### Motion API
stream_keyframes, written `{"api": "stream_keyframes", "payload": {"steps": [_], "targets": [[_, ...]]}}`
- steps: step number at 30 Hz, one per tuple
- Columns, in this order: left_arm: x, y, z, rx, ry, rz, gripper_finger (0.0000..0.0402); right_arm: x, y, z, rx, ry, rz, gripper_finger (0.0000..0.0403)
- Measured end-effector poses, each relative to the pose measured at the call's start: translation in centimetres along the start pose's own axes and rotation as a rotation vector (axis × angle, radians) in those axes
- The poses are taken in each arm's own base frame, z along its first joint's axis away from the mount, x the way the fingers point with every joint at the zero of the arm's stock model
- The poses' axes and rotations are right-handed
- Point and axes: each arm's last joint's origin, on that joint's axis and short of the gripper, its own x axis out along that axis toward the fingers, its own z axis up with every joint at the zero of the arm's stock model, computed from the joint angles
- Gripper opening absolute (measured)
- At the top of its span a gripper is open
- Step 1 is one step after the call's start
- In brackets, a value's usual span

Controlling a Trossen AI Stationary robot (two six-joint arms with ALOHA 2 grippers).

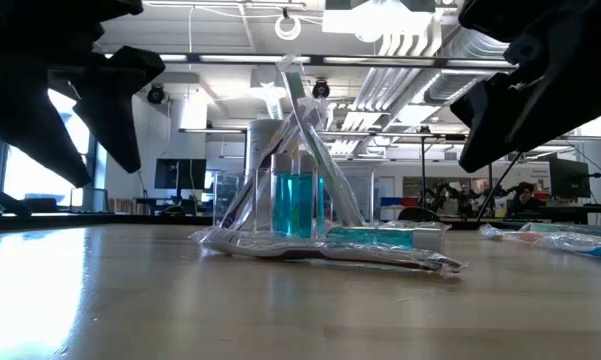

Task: Pick & Place toothbrushing station
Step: Put the mouthwash bottle into the transparent organizer

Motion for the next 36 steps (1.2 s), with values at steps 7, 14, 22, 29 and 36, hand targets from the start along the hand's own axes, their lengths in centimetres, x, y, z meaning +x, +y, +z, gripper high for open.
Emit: {"api": "stream_keyframes", "payload": {"steps": [7,14,22,29,36], "targets": [[0.5,-0.1,-0.9,0.033,0.022,0.001,0.0197,0.1,-0.9,0.3,0.023,-0.024,-0.075,0.0208],[1.0,0.4,-0.9,0.104,0.032,-0.087,0.0197,0.0,-1.4,0.4,0.143,-0.111,-0.261,0.0208],[1.6,0.3,-2.1,0.167,0.099,-0.249,0.0197,2.3,-0.8,-1.0,0.299,-0.123,-0.286,0.0208],[0.9,0.7,-3.9,0.157,0.078,-0.308,0.0197,5.8,-0.7,-2.9,0.312,-0.128,-0.299,0.0208],[0.7,1.1,-5.4,0.143,0.019,-0.318,0.0197,7.7,-1.6,-4.5,0.318,-0.140,-0.423,0.0208]]}}
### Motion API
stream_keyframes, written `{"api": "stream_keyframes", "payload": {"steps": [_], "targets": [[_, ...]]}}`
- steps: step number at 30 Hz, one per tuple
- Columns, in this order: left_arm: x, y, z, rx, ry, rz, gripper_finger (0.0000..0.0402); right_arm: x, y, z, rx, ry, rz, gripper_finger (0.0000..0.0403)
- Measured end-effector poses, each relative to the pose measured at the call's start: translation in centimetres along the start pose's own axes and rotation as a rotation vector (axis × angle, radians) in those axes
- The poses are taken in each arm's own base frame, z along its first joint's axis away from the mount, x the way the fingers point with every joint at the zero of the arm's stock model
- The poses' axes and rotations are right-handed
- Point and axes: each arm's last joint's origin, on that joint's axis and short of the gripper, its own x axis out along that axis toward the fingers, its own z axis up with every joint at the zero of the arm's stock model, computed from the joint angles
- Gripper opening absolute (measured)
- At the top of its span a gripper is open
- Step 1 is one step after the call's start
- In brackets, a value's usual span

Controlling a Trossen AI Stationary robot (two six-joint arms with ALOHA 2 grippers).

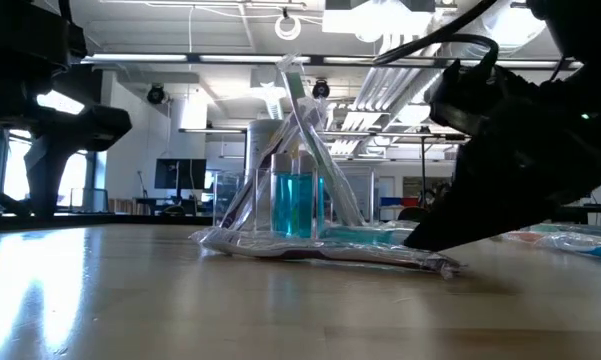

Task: Pick & Place toothbrushing station
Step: Put the mouthwash bottle into the transparent organizer

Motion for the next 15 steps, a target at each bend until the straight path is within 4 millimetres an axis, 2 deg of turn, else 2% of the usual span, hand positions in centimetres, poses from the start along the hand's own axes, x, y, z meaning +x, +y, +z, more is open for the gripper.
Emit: {"api": "stream_keyframes", "payload": {"steps": [9,12,15], "targets": [[0.05,0.02,-0.03,0.008,-0.046,0.000,0.0197,0.31,-0.07,0.00,-0.023,-0.031,-0.017,0.0200],[0.12,-0.05,0.00,-0.020,-0.047,-0.015,0.0198,0.35,-0.13,0.00,-0.021,-0.027,-0.017,0.0172],[0.22,-0.11,-0.04,-0.051,-0.041,-0.030,0.0198,0.35,-0.16,-0.02,-0.021,-0.027,-0.017,0.0127]]}}
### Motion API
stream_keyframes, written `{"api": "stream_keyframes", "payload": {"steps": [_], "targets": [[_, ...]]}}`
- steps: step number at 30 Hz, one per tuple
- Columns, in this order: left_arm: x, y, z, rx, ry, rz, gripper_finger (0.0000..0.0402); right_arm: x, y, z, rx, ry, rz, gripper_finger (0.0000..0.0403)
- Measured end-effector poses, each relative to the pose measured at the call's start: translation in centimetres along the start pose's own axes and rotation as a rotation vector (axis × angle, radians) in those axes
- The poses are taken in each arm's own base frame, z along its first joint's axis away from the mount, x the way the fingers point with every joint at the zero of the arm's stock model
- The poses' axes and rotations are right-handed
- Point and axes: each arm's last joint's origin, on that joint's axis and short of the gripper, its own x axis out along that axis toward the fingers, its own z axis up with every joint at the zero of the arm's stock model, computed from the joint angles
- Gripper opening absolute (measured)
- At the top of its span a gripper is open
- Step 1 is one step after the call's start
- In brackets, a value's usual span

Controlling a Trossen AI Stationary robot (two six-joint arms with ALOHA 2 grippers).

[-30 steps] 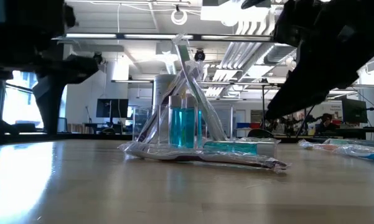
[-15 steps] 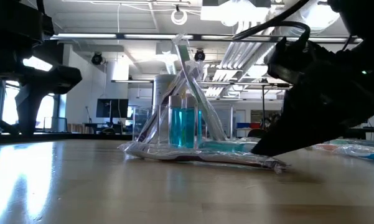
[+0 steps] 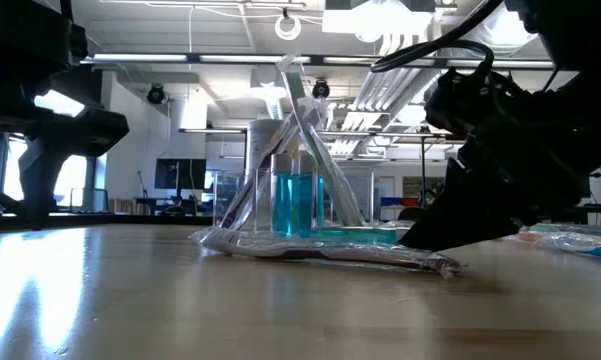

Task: Pick & Place toothbrushing station
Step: Put the mouthwash bottle into the transparent organizer

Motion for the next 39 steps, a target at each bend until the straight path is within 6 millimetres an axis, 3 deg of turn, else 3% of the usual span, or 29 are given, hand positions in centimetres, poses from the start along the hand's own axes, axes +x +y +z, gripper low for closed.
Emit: {"api": "stream_keyframes", "payload": {"steps": [3,9,15,19,27,32,39], "targets": [[0.0,0.0,0.0,-0.010,0.004,-0.004,0.0198,-0.1,0.1,0.1,0.008,0.006,0.013,0.0086],[0.0,0.0,-0.2,0.002,0.024,0.002,0.0198,-1.7,0.6,1.9,0.008,0.027,0.098,0.0087],[0.0,0.0,-0.2,0.025,0.023,0.000,0.0197,-3.7,2.9,7.1,-0.061,0.030,0.121,0.0087],[0.0,0.0,-0.2,0.020,0.022,-0.006,0.0197,-4.3,3.9,11.6,-0.071,0.087,0.102,0.0087],[0.1,-0.1,-0.4,0.007,0.016,-0.031,0.0197,-4.8,2.7,18.2,-0.026,0.168,0.015,0.0087],[0.8,-0.1,-1.4,-0.013,0.000,-0.063,0.0197,-4.3,1.1,19.5,0.028,0.227,-0.025,0.0087],[1.1,-0.2,-1.9,-0.034,-0.023,-0.080,0.0197,-3.8,-0.5,19.6,0.066,0.304,-0.083,0.0087]]}}
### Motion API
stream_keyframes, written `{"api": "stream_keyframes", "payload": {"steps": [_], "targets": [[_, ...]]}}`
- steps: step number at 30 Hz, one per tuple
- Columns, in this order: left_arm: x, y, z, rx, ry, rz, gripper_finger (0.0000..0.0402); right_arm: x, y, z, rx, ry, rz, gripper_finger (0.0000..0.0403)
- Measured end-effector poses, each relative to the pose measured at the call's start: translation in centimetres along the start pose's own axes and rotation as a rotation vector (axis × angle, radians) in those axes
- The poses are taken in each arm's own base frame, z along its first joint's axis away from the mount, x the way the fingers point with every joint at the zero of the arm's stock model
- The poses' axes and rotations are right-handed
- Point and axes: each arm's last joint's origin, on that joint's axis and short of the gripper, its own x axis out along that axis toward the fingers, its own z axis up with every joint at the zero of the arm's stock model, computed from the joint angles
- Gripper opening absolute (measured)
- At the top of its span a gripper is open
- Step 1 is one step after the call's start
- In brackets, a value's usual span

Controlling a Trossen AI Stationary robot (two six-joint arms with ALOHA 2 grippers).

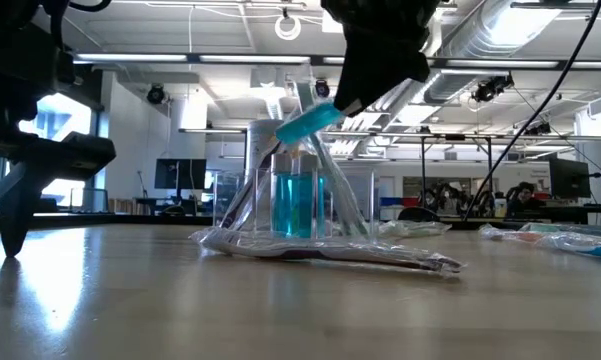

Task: Pick & Place toothbrushing station
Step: Put the mouthwash bottle into the transparent organizer

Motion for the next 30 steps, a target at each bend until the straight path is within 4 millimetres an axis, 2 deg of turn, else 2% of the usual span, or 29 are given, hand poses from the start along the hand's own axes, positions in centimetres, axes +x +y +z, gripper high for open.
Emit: {"api": "stream_keyframes", "payload": {"steps": [9,15,27,30], "targets": [[0.0,0.0,0.0,-0.005,-0.001,-0.006,0.0197,-0.1,-0.7,-1.0,0.048,0.093,-0.075,0.0087],[0.0,0.0,0.0,-0.005,-0.007,-0.007,0.0197,-0.1,-0.6,-0.9,0.056,0.110,-0.047,0.0087],[0.0,0.0,0.1,0.007,-0.010,-0.011,0.0197,0.4,-1.2,0.0,0.097,0.138,0.012,0.0087],[0.0,0.0,0.1,0.017,-0.010,-0.010,0.0197,-0.2,-1.2,0.7,0.104,0.132,0.029,0.0087]]}}
